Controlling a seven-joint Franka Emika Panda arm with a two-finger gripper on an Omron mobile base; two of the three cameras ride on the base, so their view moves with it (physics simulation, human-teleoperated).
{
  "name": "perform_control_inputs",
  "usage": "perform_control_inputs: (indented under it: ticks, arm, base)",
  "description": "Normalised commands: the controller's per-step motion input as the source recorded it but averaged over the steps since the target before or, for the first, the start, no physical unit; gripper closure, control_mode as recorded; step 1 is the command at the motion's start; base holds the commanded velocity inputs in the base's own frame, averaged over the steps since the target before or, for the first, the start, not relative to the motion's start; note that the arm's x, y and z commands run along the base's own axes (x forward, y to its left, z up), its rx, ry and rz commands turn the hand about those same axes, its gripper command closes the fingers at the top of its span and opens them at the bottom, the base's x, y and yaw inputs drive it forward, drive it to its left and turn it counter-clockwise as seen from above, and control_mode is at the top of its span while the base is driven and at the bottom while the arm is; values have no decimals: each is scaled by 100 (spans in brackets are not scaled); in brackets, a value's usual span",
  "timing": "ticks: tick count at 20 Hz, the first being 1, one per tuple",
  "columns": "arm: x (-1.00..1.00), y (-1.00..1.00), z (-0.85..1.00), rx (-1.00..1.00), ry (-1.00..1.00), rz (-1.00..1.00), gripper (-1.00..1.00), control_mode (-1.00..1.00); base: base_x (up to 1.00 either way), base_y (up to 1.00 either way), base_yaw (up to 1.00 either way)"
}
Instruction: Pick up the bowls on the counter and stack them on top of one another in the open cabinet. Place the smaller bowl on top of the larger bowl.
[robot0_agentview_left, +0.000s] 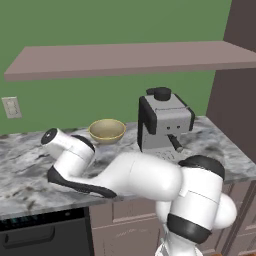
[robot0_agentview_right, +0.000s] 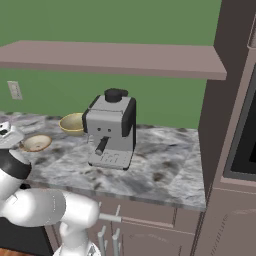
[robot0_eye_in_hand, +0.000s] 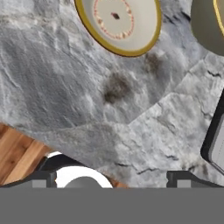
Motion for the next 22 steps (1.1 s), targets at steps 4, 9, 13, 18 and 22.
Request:
perform_control_inputs:
  ticks: [4, 9, 13, 18, 22]
  arm:
    - [29, 25, -18, -1, 4, 5, -100, -100]
    - [32, 15, -10, 0, 3, 3, -100, -100]
    - [28, 8, -9, 0, 1, 3, -100, -100]
    - [25, 10, -21, -1, 1, 3, -100, -100]
    - [18, 6, -25, -3, 3, 3, -100, -100]
  base:
    - [0, 0, 0]
    - [0, 0, 0]
    - [0, 0, 0]
    - [0, 0, 0]
    - [0, 0, 0]
